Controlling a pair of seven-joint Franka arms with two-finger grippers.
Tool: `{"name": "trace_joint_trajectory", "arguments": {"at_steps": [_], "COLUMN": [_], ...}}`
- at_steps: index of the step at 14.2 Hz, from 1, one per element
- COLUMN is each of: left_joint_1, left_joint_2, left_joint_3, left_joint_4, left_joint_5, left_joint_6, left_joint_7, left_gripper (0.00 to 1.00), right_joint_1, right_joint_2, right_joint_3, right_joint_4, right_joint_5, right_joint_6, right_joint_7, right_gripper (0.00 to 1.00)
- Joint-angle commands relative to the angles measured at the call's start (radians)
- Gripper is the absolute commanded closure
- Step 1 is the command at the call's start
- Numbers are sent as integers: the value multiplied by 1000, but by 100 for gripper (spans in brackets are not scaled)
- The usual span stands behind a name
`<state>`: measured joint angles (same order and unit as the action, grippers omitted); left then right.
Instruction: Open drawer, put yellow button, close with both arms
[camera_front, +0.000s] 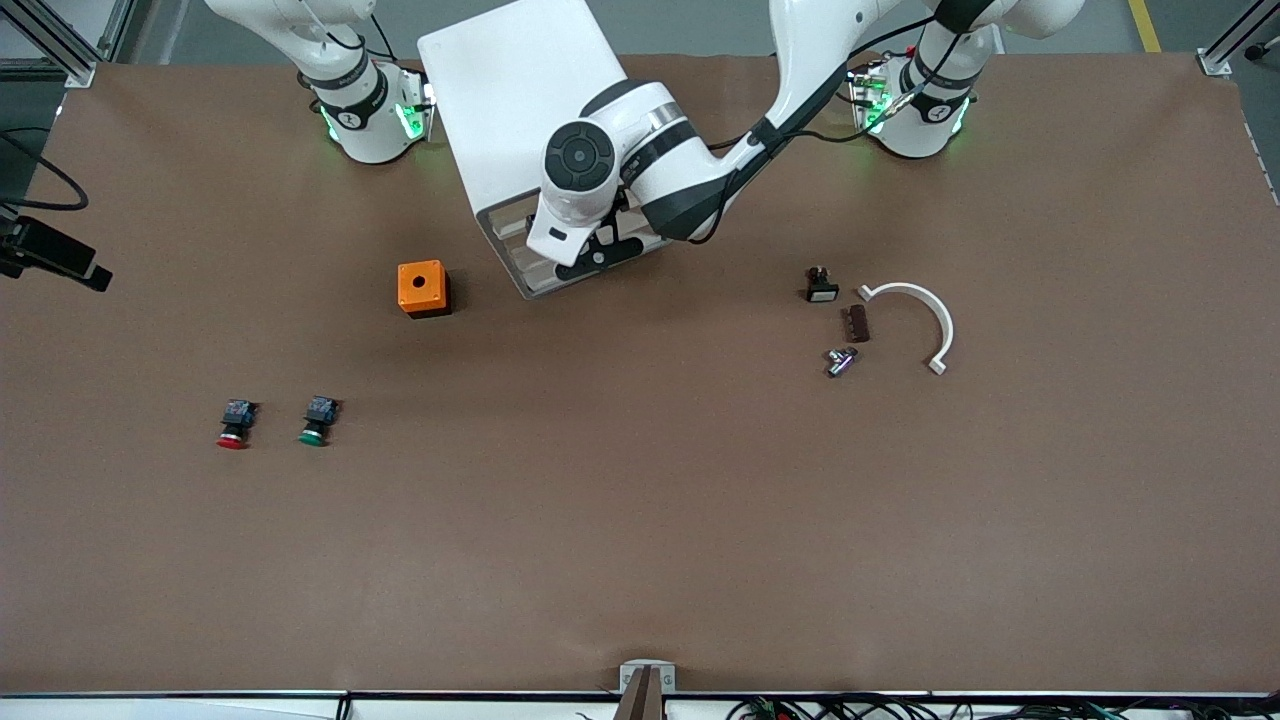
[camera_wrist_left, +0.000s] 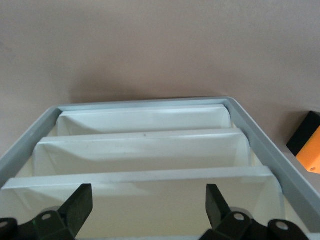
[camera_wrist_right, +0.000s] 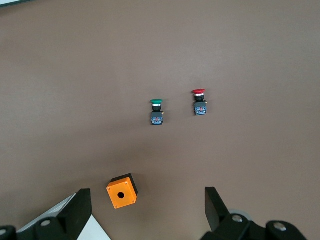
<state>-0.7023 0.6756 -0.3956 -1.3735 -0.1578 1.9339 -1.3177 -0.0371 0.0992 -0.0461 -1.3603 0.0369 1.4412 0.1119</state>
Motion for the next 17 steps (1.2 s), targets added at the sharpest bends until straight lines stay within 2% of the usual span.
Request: {"name": "trace_joint_trajectory", "arguments": {"at_steps": [1, 6, 9, 12, 14, 17], "left_joint_1": [-38, -26, 59, 138, 199, 322], "left_joint_2": [2, 2, -8, -21, -22, -34], "left_joint_3": [-5, 4, 6, 6, 6, 8], "left_joint_4": [4, 5, 5, 5, 7, 2], "left_joint_5": [-48, -40, -4, 160, 230, 257], "left_joint_6": [42, 40, 28, 1, -10, -22], "left_joint_7": [-17, -3, 84, 161, 237, 415], "left_gripper": [0, 0, 0, 0, 0, 0], "right_joint_1": [-10, 0, -4, -7, -1, -4], "right_joint_2": [1, 13, 13, 13, 13, 13], "right_joint_3": [2, 3, 3, 3, 3, 3], "right_joint_4": [12, 12, 12, 12, 12, 12], "right_joint_5": [-19, -8, -3, -3, -12, -12], "right_joint_6": [1, 24, 24, 21, 21, 22], "right_joint_7": [-14, -14, -12, -14, -12, -12], "right_gripper": [0, 0, 0, 0, 0, 0]}}
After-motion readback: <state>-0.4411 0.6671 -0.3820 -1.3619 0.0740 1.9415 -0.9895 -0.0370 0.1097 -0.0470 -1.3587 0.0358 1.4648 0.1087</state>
